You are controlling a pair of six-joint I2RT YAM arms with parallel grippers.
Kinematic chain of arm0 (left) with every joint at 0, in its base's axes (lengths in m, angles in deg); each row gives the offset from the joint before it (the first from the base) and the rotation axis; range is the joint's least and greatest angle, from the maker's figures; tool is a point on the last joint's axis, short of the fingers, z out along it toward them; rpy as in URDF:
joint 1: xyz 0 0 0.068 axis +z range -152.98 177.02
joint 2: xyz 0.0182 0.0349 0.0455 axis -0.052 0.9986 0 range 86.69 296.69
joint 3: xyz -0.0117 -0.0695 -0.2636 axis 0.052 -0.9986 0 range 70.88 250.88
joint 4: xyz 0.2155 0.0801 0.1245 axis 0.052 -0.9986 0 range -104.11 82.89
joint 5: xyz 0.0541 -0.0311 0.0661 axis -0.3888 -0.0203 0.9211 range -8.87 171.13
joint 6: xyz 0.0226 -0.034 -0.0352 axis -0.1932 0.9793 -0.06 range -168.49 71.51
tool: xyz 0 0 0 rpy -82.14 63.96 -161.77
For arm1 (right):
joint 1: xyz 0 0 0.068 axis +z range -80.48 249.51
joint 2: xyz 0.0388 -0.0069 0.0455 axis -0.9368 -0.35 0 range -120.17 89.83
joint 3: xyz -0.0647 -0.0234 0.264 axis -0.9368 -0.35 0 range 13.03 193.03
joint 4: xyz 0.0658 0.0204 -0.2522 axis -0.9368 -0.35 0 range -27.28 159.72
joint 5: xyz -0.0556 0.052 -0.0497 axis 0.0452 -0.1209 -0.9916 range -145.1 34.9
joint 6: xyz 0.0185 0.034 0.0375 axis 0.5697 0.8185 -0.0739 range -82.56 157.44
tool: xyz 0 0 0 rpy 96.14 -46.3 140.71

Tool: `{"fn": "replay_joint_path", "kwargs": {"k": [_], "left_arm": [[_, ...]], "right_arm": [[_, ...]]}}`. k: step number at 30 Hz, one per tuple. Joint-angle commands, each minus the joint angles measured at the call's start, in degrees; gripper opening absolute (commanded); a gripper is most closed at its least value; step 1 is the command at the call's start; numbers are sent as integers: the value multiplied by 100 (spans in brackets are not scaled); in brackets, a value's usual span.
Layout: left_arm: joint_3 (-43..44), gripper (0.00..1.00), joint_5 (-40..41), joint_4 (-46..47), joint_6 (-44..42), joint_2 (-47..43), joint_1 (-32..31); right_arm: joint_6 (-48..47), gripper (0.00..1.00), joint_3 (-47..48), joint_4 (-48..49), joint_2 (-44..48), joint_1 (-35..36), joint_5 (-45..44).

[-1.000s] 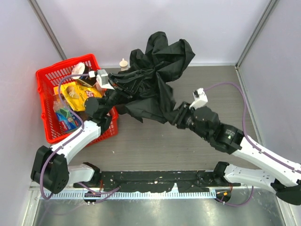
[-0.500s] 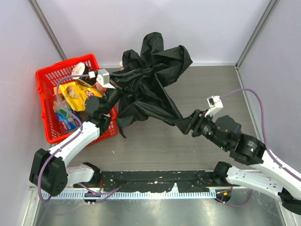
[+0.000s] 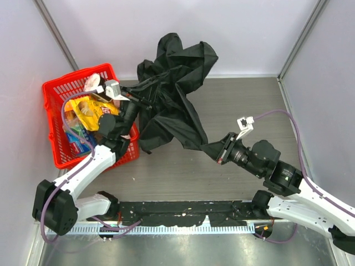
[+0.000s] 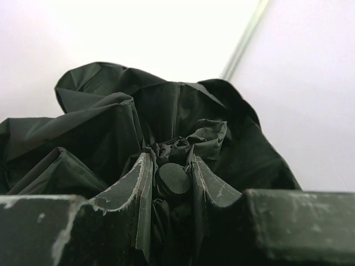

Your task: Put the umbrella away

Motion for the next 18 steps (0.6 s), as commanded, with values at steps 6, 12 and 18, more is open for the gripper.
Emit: {"fn": "replay_joint_path", "kwargs": {"k": [6, 12, 18], "left_arm": [[742, 0, 1449, -1626, 2425, -280, 74], [347, 0, 693, -627, 3550, -43, 311], [-76, 0, 376, 1069, 3851, 317, 435]], "right_arm": [[-2964, 1, -1206, 1271, 1434, 15, 2306], [-2651, 9, -1867, 2903, 1850, 15, 3332], [-769, 41, -2053, 4456, 1595, 15, 3293]]}}
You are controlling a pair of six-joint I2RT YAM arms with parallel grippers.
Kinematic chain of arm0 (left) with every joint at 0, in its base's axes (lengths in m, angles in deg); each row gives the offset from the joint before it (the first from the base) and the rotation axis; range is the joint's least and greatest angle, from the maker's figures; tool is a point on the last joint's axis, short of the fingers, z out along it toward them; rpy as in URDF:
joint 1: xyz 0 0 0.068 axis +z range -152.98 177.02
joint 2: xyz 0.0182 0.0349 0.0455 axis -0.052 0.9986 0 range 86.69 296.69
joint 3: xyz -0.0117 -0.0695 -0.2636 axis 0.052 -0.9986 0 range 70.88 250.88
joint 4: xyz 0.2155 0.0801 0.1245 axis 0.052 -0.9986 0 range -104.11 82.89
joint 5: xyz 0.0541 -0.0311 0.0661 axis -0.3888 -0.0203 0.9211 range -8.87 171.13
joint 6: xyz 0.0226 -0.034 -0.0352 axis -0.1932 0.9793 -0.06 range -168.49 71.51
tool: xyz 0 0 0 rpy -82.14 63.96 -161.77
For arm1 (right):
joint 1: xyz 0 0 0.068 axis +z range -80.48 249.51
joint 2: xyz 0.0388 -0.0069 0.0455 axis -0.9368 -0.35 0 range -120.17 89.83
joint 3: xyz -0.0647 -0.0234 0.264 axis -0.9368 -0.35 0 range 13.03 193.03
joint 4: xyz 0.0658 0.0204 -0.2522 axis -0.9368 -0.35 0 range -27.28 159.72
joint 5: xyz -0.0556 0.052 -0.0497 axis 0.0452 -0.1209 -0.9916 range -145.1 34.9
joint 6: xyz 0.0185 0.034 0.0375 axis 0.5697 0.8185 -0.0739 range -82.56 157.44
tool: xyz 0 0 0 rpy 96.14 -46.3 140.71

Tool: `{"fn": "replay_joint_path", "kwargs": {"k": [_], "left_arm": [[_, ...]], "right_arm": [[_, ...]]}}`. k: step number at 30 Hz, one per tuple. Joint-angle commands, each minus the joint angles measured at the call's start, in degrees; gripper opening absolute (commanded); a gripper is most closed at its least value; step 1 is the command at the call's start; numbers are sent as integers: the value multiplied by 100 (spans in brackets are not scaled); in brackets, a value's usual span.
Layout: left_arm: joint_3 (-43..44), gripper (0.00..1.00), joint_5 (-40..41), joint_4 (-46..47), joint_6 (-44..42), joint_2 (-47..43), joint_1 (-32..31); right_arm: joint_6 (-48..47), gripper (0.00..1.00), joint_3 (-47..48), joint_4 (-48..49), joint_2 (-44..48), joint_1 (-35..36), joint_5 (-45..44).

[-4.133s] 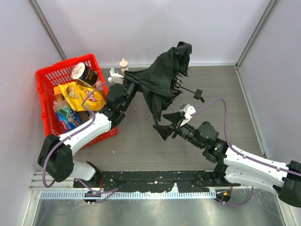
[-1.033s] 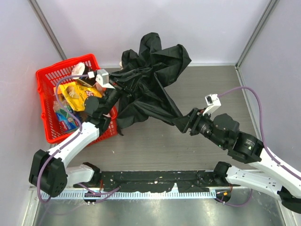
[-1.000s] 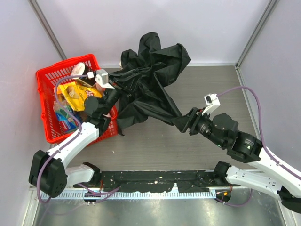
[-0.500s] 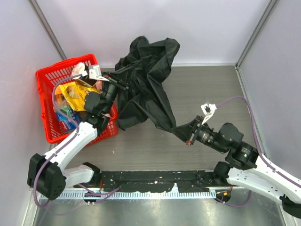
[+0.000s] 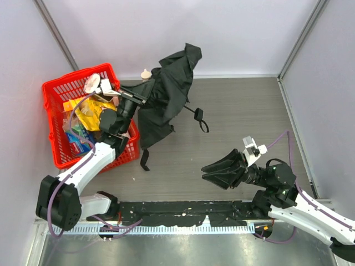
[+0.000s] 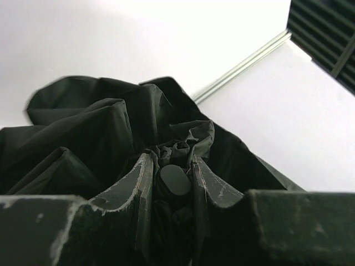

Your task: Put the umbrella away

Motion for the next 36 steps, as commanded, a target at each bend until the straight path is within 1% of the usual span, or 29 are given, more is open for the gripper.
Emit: {"fn": "replay_joint_path", "kwargs": {"k": [1, 2, 3, 5, 6, 8, 9, 10, 11, 12, 13, 14, 15, 17, 19, 20, 21, 22, 23, 25, 28, 30, 32, 33, 34, 35, 36], "left_arm": [[-104, 0, -212, 2131, 549, 223, 96], [-104, 0, -282, 2237, 426, 241, 96], [-104, 0, -378, 2308, 173, 242, 96], [-104, 0, -397, 2326, -398, 242, 96], [-122, 0, -397, 2352, -714, 242, 96], [-61, 0, -668, 2388, -1522, 242, 87], [-8, 0, -713, 2187, -1822, 189, 79], [27, 0, -774, 2037, -2129, 137, 79], [45, 0, -775, 1992, -2420, 93, 70], [45, 0, -749, 1974, -2518, 66, 70], [37, 0, -722, 1992, -2580, 40, 70], [28, 0, -748, 2088, -2555, 48, 70], [28, 0, -792, 2158, -2467, 57, 70], [10, 0, -1081, 2465, -2160, 127, 70], [-16, 0, -1284, 2834, -1687, 276, 70], [-25, 0, -1328, 3001, -1449, 338, 70], [-16, 0, -1381, 3142, -1160, 443, 70], [10, 0, -1451, 3291, -922, 522, 70], [28, 0, -1486, 3414, -632, 653, 70], [45, 0, -1530, 3625, -70, 856, 35], [71, 0, -1478, 3960, 449, 1164, -53], [142, 0, -1399, 4284, 915, 1392, -62], [247, 0, -1320, 4277, 1294, 1507, -62], [326, 0, -1346, 4286, 1400, 1559, -53], [396, 0, -1364, 4277, 1540, 1621, -62], [466, 0, -1416, 4286, 1663, 1682, -62], [537, 0, -1477, 4277, 1777, 1735, -62]], "right_arm": [[1094, 50, 484, 15, -108, 17, -904], [1164, 50, 715, -597, -221, 26, -1497], [1399, 50, 1152, -1578, -336, 26, -2277], [1874, 50, 1628, -2305, -652, 35, -2966], [2137, 51, 1753, -2430, -871, 26, -3049], [2498, 65, 2122, -2361, -1197, 17, -3032], [2631, 70, 2454, -2674, -1459, 26, -3267], [2789, 71, 2814, -2886, -1583, 26, -3339], [2834, 71, 2974, -2932, -1854, 17, -3366], [2913, 71, 3124, -2845, -1979, 26, -3366], [2879, 71, 3134, -2644, -2189, 26, -3235], [2748, 71, 3073, -2094, -2287, 26, -3130], [2703, 71, 3072, -1950, -2453, 26, -3033], [2168, 71, 3064, -1406, -2691, 26, -2857], [1711, 71, 3090, -1228, -2936, 26, -2813], [1231, 67, 3151, -1123, -3025, 26, -2542], [878, 64, 3282, -1226, -3261, 26, -2435], [344, 57, 3509, -1575, -3368, 35, -2426], [-79, 56, 3581, -1588, -3534, 35, -2208], [-390, 55, 3582, -1501, -3702, 26, -2057], [-313, 52, 3853, -1474, -4211, 69, -1654], [-198, 50, 3925, -1587, -4318, 131, -1669], [-119, 51, 3838, -2157, -4161, 140, -1992], [-154, 52, 3846, -2681, -4090, 140, -2256], [-241, 52, 3898, -2982, -3907, 149, -2319], [-398, 54, 3942, -3594, -3792, 140, -2651], [-435, 55, 3942, -3792, -3486, 140, -2776]]}}
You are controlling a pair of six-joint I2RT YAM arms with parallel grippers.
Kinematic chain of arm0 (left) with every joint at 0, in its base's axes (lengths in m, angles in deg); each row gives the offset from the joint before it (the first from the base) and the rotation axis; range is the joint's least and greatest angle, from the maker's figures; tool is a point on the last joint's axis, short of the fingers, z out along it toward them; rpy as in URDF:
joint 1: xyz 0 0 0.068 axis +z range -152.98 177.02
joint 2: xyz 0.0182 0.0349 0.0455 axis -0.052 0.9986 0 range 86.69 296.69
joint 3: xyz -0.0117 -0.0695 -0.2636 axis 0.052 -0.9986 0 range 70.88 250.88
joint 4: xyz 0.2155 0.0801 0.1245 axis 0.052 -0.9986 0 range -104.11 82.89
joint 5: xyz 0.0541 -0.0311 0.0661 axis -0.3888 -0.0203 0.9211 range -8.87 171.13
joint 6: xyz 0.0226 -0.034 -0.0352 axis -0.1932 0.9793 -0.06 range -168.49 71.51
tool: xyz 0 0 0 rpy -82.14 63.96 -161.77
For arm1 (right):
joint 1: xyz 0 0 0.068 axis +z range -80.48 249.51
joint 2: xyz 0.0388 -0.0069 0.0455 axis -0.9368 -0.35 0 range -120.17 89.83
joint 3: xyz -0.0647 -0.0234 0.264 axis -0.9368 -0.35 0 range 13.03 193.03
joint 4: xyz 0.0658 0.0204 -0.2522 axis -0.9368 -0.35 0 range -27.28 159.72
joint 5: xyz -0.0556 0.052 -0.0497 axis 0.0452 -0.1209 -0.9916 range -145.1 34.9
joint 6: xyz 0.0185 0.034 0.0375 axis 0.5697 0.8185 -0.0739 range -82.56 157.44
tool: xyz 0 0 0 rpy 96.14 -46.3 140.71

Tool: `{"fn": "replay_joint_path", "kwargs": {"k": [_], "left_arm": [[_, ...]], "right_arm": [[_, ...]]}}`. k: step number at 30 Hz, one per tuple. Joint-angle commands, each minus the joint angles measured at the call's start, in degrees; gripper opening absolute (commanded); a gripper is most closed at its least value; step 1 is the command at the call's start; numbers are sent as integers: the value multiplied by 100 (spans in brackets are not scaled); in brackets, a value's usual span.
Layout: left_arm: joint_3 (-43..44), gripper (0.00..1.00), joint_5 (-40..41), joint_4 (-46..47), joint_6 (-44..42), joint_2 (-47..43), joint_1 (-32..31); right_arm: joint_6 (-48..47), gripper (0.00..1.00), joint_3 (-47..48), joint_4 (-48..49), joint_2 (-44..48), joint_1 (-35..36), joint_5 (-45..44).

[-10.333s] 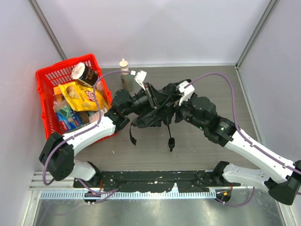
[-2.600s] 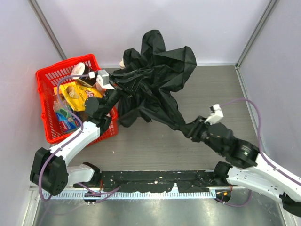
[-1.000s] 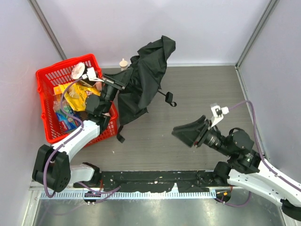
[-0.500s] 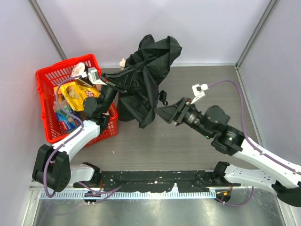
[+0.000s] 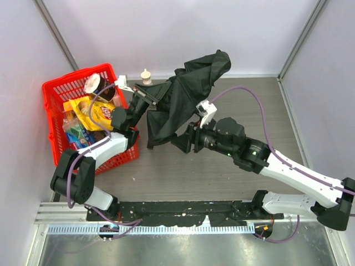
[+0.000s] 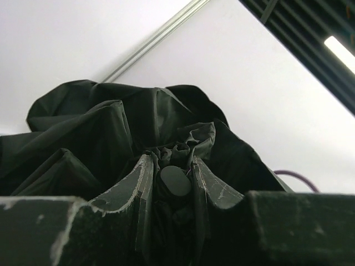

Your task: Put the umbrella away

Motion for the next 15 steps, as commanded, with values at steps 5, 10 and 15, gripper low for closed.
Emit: {"fn": "replay_joint_path", "kwargs": {"k": [5, 10, 15], "left_arm": [[810, 0, -564, 1818, 953, 301, -12], [977, 0, -1197, 1809, 733, 239, -29], [1110, 0, -1629, 1809, 847, 248, -56]], "right_arm": [[-985, 62, 1488, -2918, 1377, 18, -1099], [-1689, 71, 2572, -3326, 824, 27, -1444], [-2164, 76, 3406, -3247, -28, 18, -1383]]}}
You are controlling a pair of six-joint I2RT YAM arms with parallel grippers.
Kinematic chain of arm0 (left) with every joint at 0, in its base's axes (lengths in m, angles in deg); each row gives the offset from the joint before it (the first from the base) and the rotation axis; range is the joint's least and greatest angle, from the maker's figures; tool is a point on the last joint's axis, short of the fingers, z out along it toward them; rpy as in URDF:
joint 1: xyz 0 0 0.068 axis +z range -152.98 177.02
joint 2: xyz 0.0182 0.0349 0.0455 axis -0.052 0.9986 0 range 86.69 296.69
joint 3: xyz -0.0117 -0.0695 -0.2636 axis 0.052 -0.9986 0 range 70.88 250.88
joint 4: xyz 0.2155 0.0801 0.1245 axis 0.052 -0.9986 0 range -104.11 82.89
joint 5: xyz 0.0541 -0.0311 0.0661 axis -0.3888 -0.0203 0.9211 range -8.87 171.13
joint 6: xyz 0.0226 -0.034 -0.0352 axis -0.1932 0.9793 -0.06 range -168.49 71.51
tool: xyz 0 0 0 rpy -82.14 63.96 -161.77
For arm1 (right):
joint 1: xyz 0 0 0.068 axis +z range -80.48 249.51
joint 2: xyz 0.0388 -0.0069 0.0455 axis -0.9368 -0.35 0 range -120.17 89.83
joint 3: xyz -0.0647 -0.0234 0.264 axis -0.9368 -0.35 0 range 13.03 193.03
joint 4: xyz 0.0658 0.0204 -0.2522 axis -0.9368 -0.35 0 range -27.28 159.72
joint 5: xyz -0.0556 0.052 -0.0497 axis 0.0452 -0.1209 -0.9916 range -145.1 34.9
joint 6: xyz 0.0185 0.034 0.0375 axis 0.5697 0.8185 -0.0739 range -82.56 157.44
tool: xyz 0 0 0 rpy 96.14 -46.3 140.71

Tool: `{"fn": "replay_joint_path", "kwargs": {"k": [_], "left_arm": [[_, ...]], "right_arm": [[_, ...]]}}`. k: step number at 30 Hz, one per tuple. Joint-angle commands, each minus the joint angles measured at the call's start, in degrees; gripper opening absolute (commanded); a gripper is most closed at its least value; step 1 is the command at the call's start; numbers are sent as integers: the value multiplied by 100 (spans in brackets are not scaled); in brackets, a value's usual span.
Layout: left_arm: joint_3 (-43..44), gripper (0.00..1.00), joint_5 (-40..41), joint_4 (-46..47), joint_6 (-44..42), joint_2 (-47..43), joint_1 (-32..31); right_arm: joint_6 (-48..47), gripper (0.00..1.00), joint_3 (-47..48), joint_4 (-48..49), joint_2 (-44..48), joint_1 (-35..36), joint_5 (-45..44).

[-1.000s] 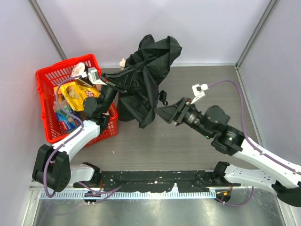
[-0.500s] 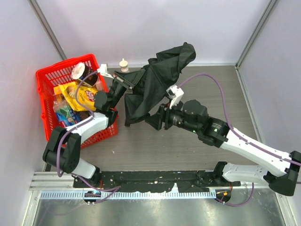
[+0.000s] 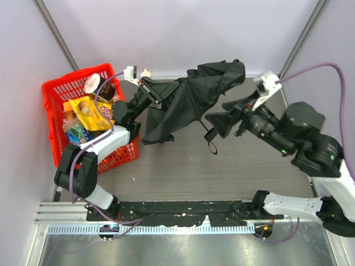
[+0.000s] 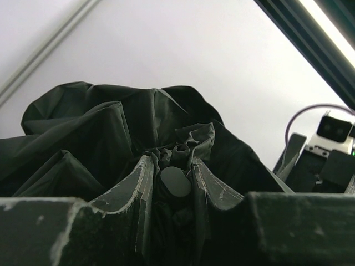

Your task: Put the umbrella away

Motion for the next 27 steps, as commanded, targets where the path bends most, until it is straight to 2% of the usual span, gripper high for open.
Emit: {"fn": "replay_joint_path", "kwargs": {"k": [1, 2, 3, 5, 6, 10, 12, 14, 21, 24, 27], "left_arm": [[253, 0, -322, 1683, 156, -189, -60], [200, 0, -278, 1683, 139, -216, -86], [182, 0, -234, 1656, 69, -242, -113], [103, 0, -146, 1464, -133, -321, -174], [86, 0, -119, 1367, -281, -365, -201], [33, 0, 74, 464, -1046, -725, -271], [41, 0, 250, -46, -1494, -892, -376], [120, 0, 303, -233, -1767, -928, -525], [156, 0, 627, -523, -1637, -919, -1061], [7, 0, 830, -542, -1566, -945, -1229], [85, 0, 777, -803, -1610, -1050, -1247]], "right_arm": [[-672, 76, 389, -266, -903, 11, 223], [-629, 76, 494, -178, -1078, 11, 496], [-411, 76, 495, 84, -1150, 11, 1247], [-51, 77, 164, 628, -1317, 29, 1945], [91, 77, 48, 744, -1361, 142, 1914], [328, 77, -356, 1017, -1318, 494, 870], [435, 77, -681, 1474, -1352, 565, 876], [252, 77, -840, 1694, -1501, 705, 526], [-417, 74, -744, 1905, -2240, 706, -713], [-540, 70, -472, 1635, -2494, 697, -1467], [-629, 69, -217, 696, -2732, 697, -1918]]}}
